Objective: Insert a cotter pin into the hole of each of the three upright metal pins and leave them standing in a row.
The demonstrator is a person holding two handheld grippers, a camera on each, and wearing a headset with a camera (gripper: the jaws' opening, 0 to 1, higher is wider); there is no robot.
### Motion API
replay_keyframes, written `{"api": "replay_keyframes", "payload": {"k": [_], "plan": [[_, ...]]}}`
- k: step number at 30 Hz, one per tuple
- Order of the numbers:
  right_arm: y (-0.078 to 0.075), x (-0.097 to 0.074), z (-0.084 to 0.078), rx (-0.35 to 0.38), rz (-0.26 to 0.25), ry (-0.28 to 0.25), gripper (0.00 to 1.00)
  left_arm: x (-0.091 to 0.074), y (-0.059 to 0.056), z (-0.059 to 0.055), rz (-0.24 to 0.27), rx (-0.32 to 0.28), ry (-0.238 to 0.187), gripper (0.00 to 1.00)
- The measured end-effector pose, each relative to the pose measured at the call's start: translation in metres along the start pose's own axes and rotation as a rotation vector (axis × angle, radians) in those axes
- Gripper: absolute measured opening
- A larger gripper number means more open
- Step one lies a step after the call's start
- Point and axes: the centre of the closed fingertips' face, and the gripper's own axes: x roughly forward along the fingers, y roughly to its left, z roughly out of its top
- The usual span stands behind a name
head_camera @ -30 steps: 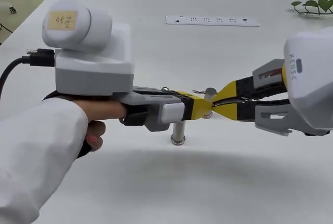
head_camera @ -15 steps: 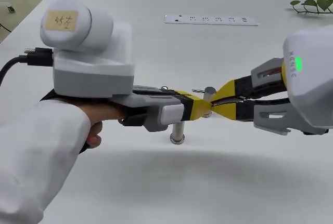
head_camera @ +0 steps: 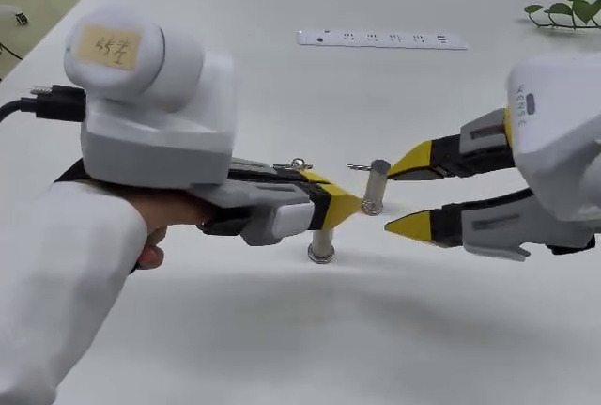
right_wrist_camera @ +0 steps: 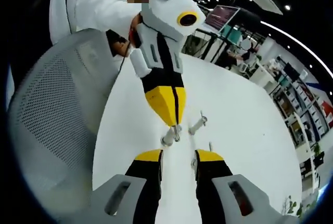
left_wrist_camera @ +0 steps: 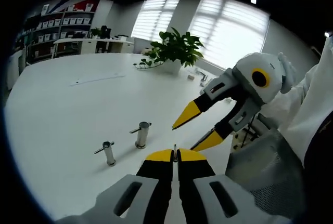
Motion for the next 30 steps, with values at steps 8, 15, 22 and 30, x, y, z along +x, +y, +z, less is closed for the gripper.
{"api": "replay_keyframes", "payload": {"k": [8, 15, 22, 30], "plan": [[0.003, -0.001, 0.008, 0.188, 0.093, -0.094, 0.22, -0.006, -0.006, 0.004, -0.033, 0.199, -0.008, 0.0], [0.014, -0.001, 0.019, 0.275, 0.19, -0.154, 0.22, -0.008, -0.016, 0.009, -0.062, 0.36, -0.025, 0.0], [0.022, -0.001, 0.024, 0.267, 0.226, -0.169, 0.18, -0.011, -0.024, 0.007, -0.11, 0.428, -0.017, 0.0], [0.03, 0.001, 0.03, 0.241, 0.242, -0.178, 0.12, -0.012, -0.032, 0.009, -0.14, 0.481, -0.019, 0.0]]}}
